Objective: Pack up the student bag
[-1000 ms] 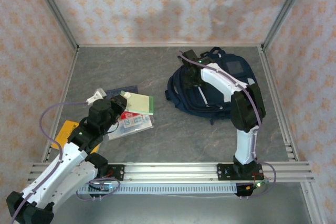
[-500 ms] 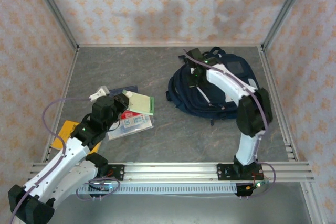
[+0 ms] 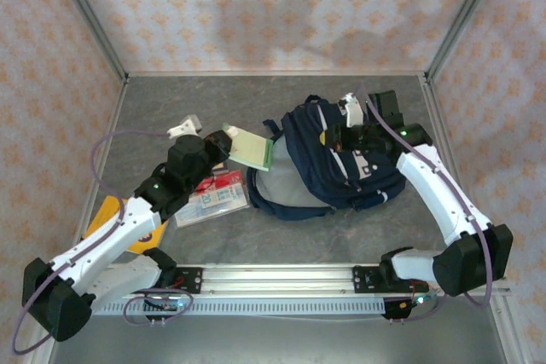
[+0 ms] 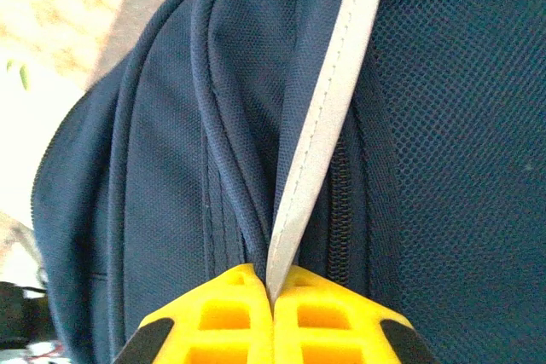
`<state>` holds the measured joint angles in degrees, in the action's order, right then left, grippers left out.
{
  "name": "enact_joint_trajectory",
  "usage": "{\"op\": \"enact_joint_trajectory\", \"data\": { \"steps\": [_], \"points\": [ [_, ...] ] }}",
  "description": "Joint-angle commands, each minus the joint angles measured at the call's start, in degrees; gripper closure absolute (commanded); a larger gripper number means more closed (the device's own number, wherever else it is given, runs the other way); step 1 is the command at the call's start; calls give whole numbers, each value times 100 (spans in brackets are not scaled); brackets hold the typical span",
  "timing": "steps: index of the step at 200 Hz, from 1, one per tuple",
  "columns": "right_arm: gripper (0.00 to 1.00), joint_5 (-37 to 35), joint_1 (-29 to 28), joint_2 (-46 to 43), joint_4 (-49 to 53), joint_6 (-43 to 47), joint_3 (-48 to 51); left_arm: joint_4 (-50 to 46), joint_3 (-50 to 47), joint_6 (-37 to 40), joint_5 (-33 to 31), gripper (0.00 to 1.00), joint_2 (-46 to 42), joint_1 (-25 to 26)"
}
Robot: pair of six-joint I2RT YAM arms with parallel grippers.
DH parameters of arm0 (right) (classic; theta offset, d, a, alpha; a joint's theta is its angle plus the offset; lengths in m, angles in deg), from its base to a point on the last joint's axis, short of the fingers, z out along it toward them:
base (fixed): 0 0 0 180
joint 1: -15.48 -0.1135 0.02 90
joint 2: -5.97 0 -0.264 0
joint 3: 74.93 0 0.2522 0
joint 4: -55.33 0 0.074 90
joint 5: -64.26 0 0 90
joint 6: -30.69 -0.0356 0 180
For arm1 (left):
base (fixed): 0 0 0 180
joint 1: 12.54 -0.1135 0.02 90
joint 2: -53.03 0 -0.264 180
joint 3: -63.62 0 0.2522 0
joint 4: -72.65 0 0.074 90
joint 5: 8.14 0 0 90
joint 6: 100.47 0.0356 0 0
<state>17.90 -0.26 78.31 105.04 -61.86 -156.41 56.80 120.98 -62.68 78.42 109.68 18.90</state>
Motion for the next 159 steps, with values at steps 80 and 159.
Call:
{"op": "enact_joint_trajectory", "data": {
  "steps": [80,159],
  "points": [
    [100,1745,179,-229,-2057,-1253,28,1995,542,-401,-424,100,1938,705],
    [100,1661,182,-34,-2733,-1702,115,3537,1873,-1326,-151,100,4588,1386]
  ]
}}
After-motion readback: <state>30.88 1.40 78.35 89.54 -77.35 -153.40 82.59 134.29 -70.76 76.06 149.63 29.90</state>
